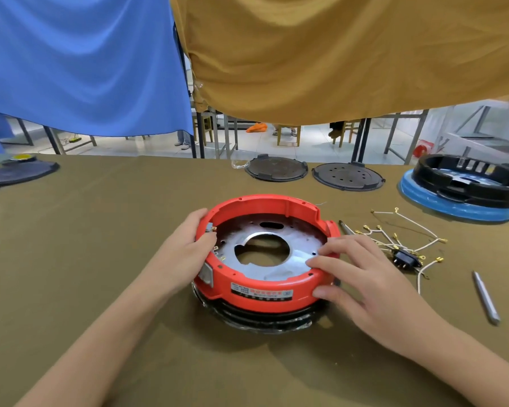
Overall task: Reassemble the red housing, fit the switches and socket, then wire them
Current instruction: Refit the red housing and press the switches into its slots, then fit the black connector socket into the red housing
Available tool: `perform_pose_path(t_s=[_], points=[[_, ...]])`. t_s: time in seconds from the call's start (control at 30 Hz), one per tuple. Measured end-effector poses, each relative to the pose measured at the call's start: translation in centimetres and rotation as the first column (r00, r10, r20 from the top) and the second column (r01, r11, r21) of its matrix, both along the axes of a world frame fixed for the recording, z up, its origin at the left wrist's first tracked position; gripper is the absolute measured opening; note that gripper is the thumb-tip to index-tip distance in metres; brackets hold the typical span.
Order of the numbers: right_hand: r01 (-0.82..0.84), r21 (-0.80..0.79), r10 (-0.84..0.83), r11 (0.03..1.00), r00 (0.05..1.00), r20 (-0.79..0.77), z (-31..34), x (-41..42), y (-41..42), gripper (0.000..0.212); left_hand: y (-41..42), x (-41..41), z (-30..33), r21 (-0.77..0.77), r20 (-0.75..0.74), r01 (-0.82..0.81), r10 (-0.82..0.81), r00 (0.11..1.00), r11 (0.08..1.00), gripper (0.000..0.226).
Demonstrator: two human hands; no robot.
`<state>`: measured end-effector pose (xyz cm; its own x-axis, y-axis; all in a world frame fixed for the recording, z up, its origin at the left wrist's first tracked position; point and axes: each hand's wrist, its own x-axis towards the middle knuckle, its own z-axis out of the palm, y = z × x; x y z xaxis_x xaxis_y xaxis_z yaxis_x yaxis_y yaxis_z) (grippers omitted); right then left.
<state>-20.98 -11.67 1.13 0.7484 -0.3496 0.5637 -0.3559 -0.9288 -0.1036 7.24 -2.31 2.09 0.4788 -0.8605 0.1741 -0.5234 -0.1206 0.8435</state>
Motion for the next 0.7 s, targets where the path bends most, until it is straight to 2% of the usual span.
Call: perform_pose_path(t_s=[0.13, 0.23, 0.3, 0.37, 0.43, 0.5, 0.57, 0.63, 0.7], points=[[-0.040, -0.010, 0.040, 0.999, 0.999, 0.026, -0.1, -0.1, 0.1, 0.044, -0.5, 0.3, 0.0, -0.056, -0.110, -0.009, 0.003, 0.994, 0.998, 0.031], [-0.052, 0.049, 0.051, 0.997, 0.998, 0.024, 0.4, -0.5, -0.5, 0.048, -0.7, 0.5, -0.2, -0.059, -0.141, -0.015, 0.006, 0.990, 0.998, 0.038], [-0.018, 0.094, 0.017, 0.995, 1.000, 0.018, 0.7, -0.9, -0.9, 0.050, -0.8, 0.4, -0.3, -0.085, -0.187, -0.009, -0.007, 0.982, 0.996, 0.031], [-0.008, 0.083, 0.010, 0.997, 1.000, -0.023, 0.7, -0.9, -0.8, 0.049, -1.0, 0.0, -0.2, -0.117, -0.227, -0.021, -0.006, 0.974, 0.993, 0.024], [-0.021, 0.047, 0.022, 0.999, 0.999, -0.029, 0.6, -0.5, -0.2, 0.046, -1.2, 0.0, 0.0, -0.143, -0.223, -0.071, 0.038, 0.974, 0.987, 0.026], [-0.030, 0.044, 0.031, 0.999, 0.999, -0.014, 0.6, -0.3, 0.1, 0.044, -1.0, 0.0, 0.3, -0.148, -0.081, -0.124, 0.113, 0.990, 0.981, 0.033], [-0.053, 0.099, 0.050, 0.994, 0.998, 0.026, 0.8, -0.4, -0.1, 0.043, 0.1, -0.9, 0.6, -0.197, 0.153, -0.088, 0.120, 0.981, 0.976, 0.038], [-0.083, 0.224, 0.054, 0.971, 0.990, 0.132, 1.1, -0.6, -0.6, 0.039, 1.0, -3.1, 0.9, -0.203, 0.383, 0.068, 0.016, 0.923, 0.977, 0.045], [-0.024, 0.304, -0.058, 0.952, 0.964, 0.258, 1.4, -1.0, -1.7, 0.029, 1.4, -5.0, 0.9, -0.101, 0.540, 0.171, -0.090, 0.837, 0.980, 0.046]])
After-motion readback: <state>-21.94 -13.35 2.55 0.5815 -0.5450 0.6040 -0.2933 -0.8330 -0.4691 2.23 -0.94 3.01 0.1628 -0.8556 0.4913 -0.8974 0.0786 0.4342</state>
